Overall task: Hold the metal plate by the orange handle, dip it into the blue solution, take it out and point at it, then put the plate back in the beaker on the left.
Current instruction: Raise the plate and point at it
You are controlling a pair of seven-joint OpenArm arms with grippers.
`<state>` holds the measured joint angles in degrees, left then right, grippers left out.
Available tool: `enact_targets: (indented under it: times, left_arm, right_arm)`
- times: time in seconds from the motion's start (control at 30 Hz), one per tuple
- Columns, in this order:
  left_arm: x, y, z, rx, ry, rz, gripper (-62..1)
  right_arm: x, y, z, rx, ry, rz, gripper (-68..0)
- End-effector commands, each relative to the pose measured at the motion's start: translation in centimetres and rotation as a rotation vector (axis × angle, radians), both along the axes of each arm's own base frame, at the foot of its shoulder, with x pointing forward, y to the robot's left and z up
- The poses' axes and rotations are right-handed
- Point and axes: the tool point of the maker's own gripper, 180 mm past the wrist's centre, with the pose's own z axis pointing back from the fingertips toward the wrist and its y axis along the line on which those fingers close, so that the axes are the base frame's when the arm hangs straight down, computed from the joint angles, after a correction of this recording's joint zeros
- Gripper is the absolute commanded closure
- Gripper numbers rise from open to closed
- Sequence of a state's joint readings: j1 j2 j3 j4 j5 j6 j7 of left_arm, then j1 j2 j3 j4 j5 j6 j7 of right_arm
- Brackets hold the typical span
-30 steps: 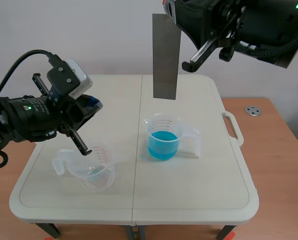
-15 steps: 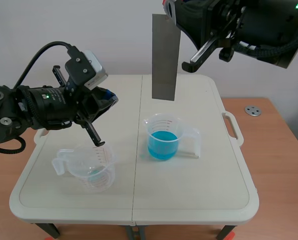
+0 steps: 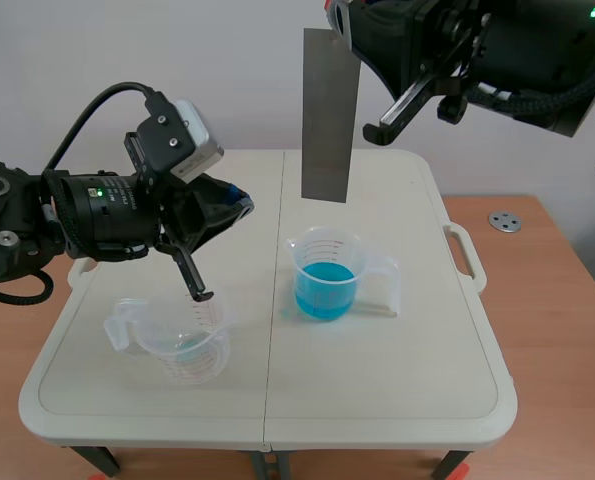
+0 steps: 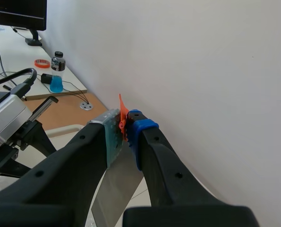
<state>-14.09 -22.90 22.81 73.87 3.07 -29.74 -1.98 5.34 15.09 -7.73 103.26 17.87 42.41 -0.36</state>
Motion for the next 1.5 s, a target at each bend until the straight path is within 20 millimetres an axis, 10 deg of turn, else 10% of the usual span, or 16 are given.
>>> enact_targets:
  times: [0.0, 1.03, 1.47]
  left_arm:
    - [0.7, -0.8, 2.1, -0.036, -0.052, -0.014, -1.5]
    - [0.5, -1.5, 1.1, 0.011, -0.033, -0.021, -1.5]
    - [-2.2, 4.8, 1.1, -0.002, -0.007, 0.061, -1.5]
  right_arm:
    - [-0.3, 0.0, 1.5, 0.009, -0.044, 0.016, -1.3]
    - [-0.3, 0.0, 1.4, 0.008, -0.043, 0.015, -1.3]
    - [-0.3, 0.0, 1.5, 0.012, -0.042, 0.017, -1.3]
